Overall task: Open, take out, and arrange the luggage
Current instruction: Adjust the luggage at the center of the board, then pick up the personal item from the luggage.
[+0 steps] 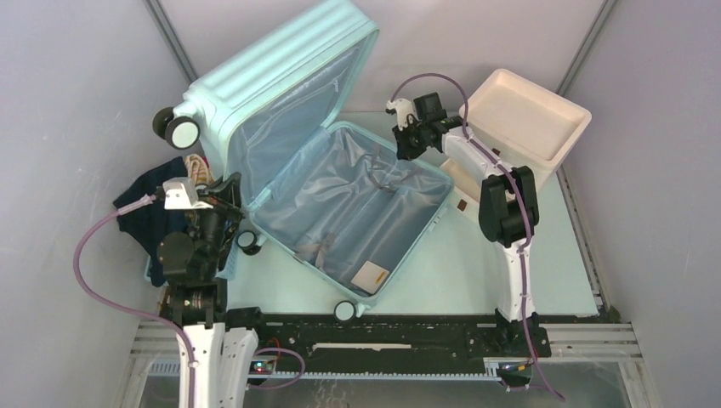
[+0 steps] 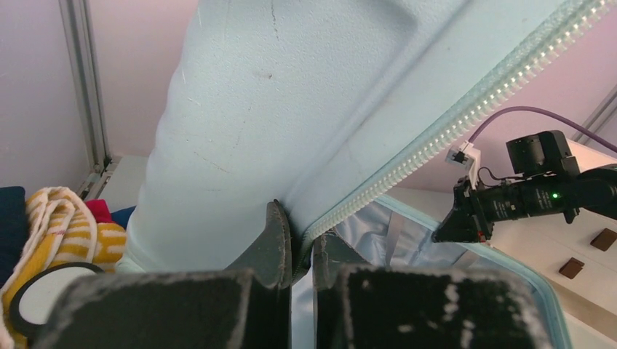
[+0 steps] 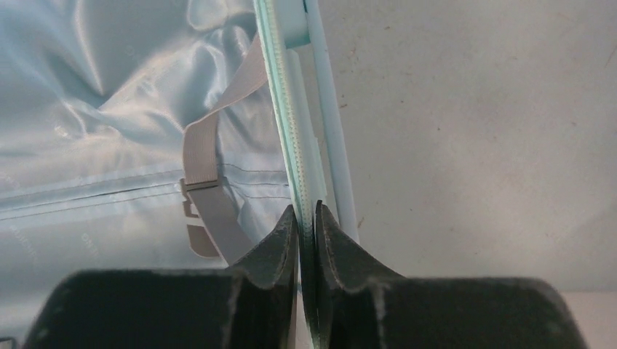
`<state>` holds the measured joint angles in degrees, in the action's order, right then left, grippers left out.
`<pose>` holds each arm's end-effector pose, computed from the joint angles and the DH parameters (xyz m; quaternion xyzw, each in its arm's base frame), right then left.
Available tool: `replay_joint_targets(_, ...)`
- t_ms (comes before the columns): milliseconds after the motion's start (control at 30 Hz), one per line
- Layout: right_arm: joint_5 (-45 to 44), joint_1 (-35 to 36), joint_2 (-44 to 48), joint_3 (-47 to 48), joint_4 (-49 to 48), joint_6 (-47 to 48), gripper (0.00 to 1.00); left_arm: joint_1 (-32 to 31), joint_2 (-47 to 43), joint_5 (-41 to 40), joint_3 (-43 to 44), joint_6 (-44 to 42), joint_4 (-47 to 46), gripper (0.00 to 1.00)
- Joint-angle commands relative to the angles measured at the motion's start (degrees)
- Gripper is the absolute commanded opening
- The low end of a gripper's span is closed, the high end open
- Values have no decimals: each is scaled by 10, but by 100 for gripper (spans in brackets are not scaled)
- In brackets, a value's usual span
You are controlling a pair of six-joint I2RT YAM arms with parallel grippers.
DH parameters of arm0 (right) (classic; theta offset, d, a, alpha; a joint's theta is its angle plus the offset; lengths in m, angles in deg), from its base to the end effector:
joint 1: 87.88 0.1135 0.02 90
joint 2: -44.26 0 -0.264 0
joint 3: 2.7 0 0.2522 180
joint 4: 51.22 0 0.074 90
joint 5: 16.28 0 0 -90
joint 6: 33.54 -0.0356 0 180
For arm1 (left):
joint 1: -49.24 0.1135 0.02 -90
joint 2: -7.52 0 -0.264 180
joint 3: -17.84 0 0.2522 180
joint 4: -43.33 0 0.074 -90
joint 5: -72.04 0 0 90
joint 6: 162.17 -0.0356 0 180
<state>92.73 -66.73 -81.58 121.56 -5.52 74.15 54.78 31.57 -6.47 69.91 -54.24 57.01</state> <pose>0.4619 0.1911 0.2415 -0.3621 0.8463 0.1646 0.3544 0.1072 0.0033 0.3665 -0.0467 0.6136 -0.1458 0.7747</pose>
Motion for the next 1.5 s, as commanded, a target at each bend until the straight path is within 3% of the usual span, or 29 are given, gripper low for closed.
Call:
replay_joint_targets(0, 74, 10, 32, 45, -125, 22, 39, -26, -12, 109, -3, 138, 54, 0)
replay_joint_targets(33, 78, 7, 46, 36, -109, 35, 57, -26, -5, 109, -5, 135, 51, 0)
replay_joint_targets(100, 75, 2, 82, 6, -92, 77, 77, -26, 11, 114, -11, 136, 34, 0)
replay_joint_targets(167, 66, -1, 114, -19, -77, 119, 86, -26, 26, 118, -13, 136, 19, 0)
replay_joint_targets(300, 104, -8, 165, -33, 4, 185, 95, -26, 54, 116, 2, 119, 11, 0)
replay_joint_targets(533, 296, 50, 227, -86, 272, 304, 94, -26, 86, 90, 26, 109, 6, 0)
replay_joint_targets(633, 329, 96, 213, -132, 334, 276, 93, -25, 94, 86, 31, 108, 3, 0)
replay_joint_targets(800, 318, 140, 164, -173, 313, 161, 90, -26, 97, 96, 31, 104, -15, 0)
replay_joint_targets(1067, 253, 179, 50, -142, 282, 19, 79, -26, 91, 116, 23, 98, -17, 0)
replay_joint_targets(1167, 242, 191, 17, -126, 290, -11, 64, -25, 86, 122, 18, 97, -17, 0)
replay_joint_targets(1333, 225, 214, 16, -140, 291, -23, 55, -26, 71, 128, 9, 95, -14, 0)
replay_joint_targets(1400, 211, 217, 17, -151, 287, -38, 55, -26, 65, 129, 6, 93, -9, 0)
replay_joint_targets(1467, 203, 217, 19, -166, 284, -45, 63, -26, 61, 131, 6, 89, -3, 0)
